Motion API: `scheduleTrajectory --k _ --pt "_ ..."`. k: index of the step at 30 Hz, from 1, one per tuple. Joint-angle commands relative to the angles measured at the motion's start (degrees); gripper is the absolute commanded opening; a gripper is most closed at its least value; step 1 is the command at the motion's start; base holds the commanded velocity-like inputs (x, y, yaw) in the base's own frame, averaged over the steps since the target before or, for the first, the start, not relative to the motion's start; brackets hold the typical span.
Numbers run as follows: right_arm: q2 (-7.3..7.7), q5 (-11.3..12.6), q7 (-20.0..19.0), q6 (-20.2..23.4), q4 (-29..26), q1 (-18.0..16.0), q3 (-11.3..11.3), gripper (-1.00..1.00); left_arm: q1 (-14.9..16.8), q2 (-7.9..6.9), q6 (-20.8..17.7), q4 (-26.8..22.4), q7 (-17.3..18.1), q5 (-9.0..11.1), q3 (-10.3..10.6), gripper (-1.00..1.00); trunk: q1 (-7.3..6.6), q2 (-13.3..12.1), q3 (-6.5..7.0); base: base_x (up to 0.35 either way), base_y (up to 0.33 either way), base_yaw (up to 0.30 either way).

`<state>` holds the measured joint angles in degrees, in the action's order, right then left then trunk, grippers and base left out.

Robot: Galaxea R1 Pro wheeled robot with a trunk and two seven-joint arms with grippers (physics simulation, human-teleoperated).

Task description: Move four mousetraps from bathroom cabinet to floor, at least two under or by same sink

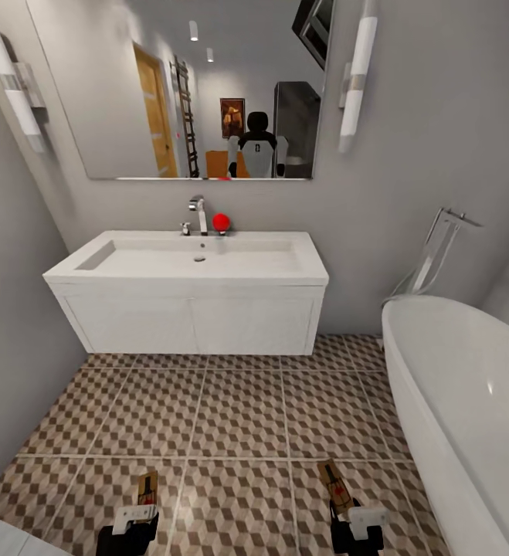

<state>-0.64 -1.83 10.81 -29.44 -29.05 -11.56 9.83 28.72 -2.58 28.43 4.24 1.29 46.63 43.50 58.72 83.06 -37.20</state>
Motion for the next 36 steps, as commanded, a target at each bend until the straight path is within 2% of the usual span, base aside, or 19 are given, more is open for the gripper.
scheduleTrajectory --k 1,36 --pt "0.03 -0.17 0.51 -0.08 0.06 -0.04 0.28 -1.0 0.06 0.04 0.22 0.16 0.13 0.31 0.45 -1.0 0.01 0.02 -0.05 0.059 0.0 0.0" --pt "0.03 -0.01 0.35 -0.09 4.35 -0.04 0.21 -1.0 0.1 -0.14 0.26 0.16 0.2 0.29 0.45 -1.0 0.01 0.02 -0.05 0.004 0.0 0.0"
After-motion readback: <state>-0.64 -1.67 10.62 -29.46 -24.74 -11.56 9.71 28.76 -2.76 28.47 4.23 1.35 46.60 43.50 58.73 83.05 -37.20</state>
